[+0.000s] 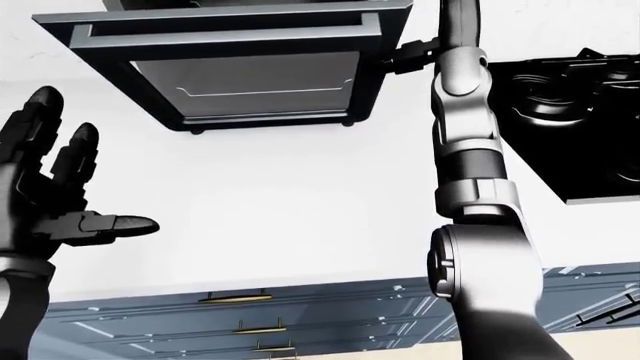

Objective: Close the toaster oven door.

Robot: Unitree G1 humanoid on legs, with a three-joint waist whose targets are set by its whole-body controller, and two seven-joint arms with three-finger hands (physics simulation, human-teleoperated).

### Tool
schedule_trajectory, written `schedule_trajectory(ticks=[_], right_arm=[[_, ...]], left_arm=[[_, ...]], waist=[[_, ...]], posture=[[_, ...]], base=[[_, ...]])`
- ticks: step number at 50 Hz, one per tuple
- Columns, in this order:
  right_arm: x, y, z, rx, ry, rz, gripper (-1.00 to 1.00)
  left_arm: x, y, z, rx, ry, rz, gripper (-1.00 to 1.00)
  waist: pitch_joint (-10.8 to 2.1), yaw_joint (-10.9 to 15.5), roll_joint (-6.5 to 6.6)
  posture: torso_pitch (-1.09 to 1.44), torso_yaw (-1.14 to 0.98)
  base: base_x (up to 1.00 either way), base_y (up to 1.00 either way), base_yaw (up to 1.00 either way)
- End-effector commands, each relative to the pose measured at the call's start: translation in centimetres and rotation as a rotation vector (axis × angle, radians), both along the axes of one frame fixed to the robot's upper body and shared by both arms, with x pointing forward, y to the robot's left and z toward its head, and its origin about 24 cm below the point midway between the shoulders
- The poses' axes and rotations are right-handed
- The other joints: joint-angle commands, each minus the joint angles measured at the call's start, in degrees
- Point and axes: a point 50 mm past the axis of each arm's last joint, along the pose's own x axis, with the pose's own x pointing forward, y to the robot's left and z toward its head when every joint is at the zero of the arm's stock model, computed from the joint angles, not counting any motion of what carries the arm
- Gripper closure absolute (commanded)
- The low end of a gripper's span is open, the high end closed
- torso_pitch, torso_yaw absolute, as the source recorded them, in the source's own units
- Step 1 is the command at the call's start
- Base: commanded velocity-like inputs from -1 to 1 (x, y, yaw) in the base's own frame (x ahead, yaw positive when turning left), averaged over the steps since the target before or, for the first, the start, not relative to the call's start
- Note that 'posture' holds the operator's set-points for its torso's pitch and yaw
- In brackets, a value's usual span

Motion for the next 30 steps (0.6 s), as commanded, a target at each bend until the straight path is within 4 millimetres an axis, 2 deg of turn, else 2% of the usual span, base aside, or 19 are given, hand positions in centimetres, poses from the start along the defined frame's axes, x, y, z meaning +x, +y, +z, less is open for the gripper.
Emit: schedule_trajectory(ticks=[1, 15, 30], right_arm=[[-0.9, 0.3, 3.2, -0.007, -0.126, 0.012, -1.00], [-0.9, 0.3, 3.2, -0.004, -0.127, 0.009, -1.00], [-0.9, 0.3, 3.3, -0.003, -0.129, 0.011, -1.00]], left_arm=[[-0.4, -0.3, 1.2, 0.025, -0.065, -0.001, -1.00], [-0.9, -1.5, 1.4, 0.014, -0.057, -0.027, -1.00], [-0.8, -3.9, 2.0, 0.042, -0.071, -0.111, -1.00]], waist=[[-1.59, 0.10, -0.12], [-1.50, 0.16, -0.31], [-1.56, 0.27, -0.64]], posture=[[0.00, 0.00], [0.00, 0.00], [0.00, 0.00]], base=[[0.00, 0.00, 0.00], [0.00, 0.00, 0.00], [0.00, 0.00, 0.00]])
